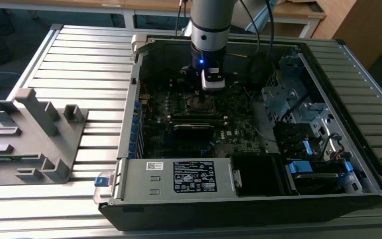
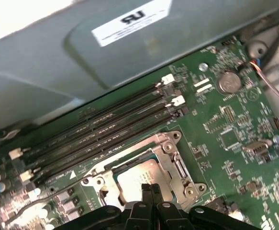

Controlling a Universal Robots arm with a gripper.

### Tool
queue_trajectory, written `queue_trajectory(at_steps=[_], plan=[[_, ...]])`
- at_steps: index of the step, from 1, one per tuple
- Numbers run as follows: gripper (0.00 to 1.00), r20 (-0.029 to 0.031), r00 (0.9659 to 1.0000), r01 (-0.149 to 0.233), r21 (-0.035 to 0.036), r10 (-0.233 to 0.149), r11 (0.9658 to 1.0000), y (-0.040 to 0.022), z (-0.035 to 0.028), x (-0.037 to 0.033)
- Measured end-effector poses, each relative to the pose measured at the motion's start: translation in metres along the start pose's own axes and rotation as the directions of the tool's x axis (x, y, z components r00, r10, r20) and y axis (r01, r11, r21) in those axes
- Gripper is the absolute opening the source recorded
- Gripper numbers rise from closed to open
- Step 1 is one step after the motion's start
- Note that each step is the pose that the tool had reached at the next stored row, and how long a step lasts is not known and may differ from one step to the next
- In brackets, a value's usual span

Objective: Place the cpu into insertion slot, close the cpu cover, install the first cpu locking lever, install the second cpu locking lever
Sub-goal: 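Close the cpu cover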

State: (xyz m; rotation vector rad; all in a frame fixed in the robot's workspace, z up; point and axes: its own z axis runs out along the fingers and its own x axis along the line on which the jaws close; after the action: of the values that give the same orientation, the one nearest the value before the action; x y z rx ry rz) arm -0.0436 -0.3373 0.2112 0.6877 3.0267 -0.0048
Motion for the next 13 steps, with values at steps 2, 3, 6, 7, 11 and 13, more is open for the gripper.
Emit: queue_trajectory(at_steps=[2,3,6,7,11,13], plan=[[0.11,-0.0002,0.9994,0.036,-0.0014,-0.036,0.9994,0.0000,0.0002,0.0000],[0.11,-0.0002,0.9986,0.054,-0.0021,-0.054,0.9985,0.0000,0.0003,0.0000],[0.11,-0.0004,0.9941,0.109,-0.0041,-0.109,0.9941,0.0000,0.0005,0.0000],[0.11,-0.0004,0.9920,0.127,-0.0048,-0.127,0.9919,0.0000,0.0006,0.0000],[0.11,-0.0003,0.9800,0.199,-0.0076,-0.199,0.9800,0.0000,0.0009,0.0000],[0.11,-0.0002,0.9724,0.233,-0.0089,-0.233,0.9724,0.0000,0.0011,0.0000]])
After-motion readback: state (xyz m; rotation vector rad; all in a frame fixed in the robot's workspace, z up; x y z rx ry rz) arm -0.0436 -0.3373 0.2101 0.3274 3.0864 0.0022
